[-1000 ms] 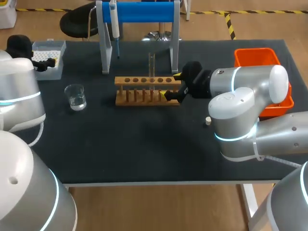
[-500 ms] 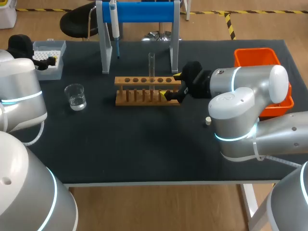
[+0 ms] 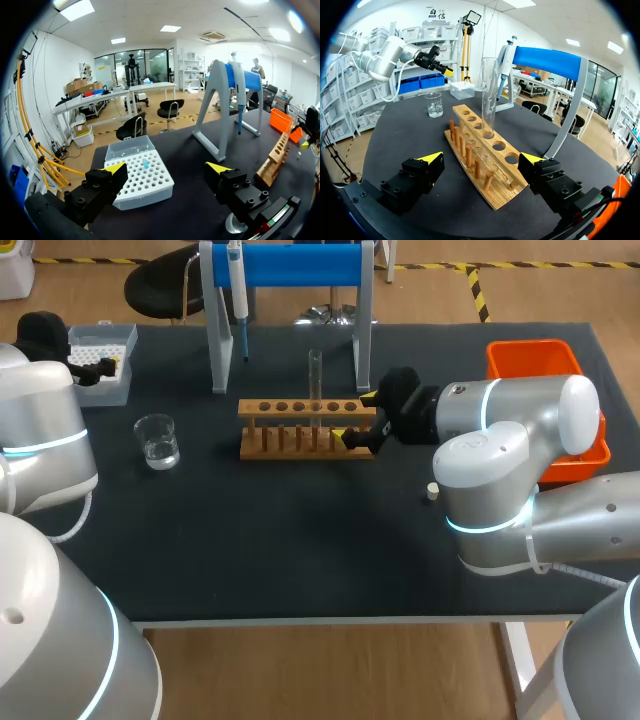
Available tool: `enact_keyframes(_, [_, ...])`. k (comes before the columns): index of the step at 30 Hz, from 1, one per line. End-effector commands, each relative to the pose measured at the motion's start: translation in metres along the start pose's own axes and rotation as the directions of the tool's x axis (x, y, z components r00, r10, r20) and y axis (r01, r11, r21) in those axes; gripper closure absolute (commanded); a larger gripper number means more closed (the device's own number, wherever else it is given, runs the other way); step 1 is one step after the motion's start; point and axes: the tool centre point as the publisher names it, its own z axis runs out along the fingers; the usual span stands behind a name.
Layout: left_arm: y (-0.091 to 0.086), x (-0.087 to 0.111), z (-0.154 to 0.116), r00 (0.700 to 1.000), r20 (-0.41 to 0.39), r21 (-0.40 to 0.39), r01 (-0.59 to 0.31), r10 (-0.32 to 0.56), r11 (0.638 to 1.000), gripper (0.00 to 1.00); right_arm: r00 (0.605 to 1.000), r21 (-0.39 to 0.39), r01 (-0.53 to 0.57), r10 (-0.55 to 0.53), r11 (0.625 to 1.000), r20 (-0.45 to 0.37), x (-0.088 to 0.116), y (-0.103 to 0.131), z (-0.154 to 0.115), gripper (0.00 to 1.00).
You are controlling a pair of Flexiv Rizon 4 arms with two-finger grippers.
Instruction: Invert the test tube, pick up the pipette, mount the tip to pipette, aspirate from beaker and dispense into the tube, eject the tip, return the pipette, and cap with the stopper.
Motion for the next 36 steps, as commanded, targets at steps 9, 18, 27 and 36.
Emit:
enact_keyframes(9, [0.0, -0.016, 0.028, 1.0, 0.004, 0.014, -0.002, 0.002, 1.0, 0.0, 1.0, 0.0, 0.0, 0.0, 1.0, -0.001, 0.0, 0.0, -0.001, 0.0])
enact_keyframes(18, [0.004, -0.03, 0.045, 1.0, 0.031, 0.01, 0.002, -0.002, 1.0, 0.0, 1.0, 0.0, 0.0, 0.0, 1.0, -0.001, 0.0, 0.0, -0.001, 0.0])
enact_keyframes(27, [0.009, -0.033, 0.059, 0.999, 0.036, 0.012, 0.021, -0.021, 1.0, 0.31, 1.0, 0.0, 0.0, 0.0, 1.0, -0.001, 0.0, 0.0, -0.001, 0.0])
enact_keyframes(36, [0.01, -0.038, 0.068, 0.998, 0.047, 0.022, 0.039, -0.04, 0.999, 0.3, 1.0, 0.0, 0.0, 0.0, 1.0, -0.001, 0.0, 0.0, -0.001, 0.0])
